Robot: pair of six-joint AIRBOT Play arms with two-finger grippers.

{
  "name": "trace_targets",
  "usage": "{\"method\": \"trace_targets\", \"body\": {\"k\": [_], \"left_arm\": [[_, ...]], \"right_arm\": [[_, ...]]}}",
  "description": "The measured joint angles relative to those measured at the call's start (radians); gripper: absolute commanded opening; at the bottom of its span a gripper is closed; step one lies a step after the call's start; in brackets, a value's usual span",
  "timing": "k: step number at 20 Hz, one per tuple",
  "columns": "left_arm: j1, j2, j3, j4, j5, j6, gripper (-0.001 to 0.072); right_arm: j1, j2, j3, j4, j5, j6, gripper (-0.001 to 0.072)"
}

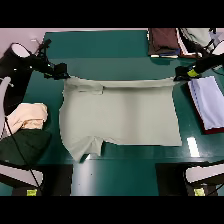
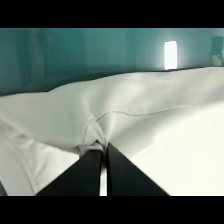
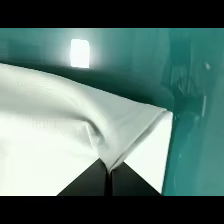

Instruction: Fold the shirts.

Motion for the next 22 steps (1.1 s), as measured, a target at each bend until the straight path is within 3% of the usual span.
{"method": "trace_targets", "body": {"k": [10, 11, 12, 13, 18, 22], "left_arm": [[0.007, -0.050, -0.030, 0.090, -0.191, 0.002, 0.0026], [0.000, -0.051, -0.056, 0.100, -0.190, -0.005, 0.0100], [-0.005, -0.051, -0.078, 0.109, -0.187, -0.013, 0.0387], [-0.007, -0.051, -0.095, 0.122, -0.182, -0.023, 0.0464], [-0.016, 0.013, -0.161, 0.199, -0.187, -0.073, 0.0465], [-0.018, 0.217, -0.377, 0.247, -0.175, -0.087, 0.0465]], "right_arm": [[0.001, 0.089, -0.125, -0.077, 0.005, -0.025, 0.0021], [0.001, 0.101, -0.159, -0.081, -0.004, -0.026, 0.0076], [0.001, 0.111, -0.190, -0.083, -0.014, -0.026, 0.0366], [0.000, 0.119, -0.217, -0.092, -0.021, -0.026, 0.0458], [-0.008, 0.185, -0.258, -0.050, -0.038, -0.017, 0.0453], [-0.014, 0.288, -0.265, -0.008, -0.001, -0.017, 0.0452]]}}
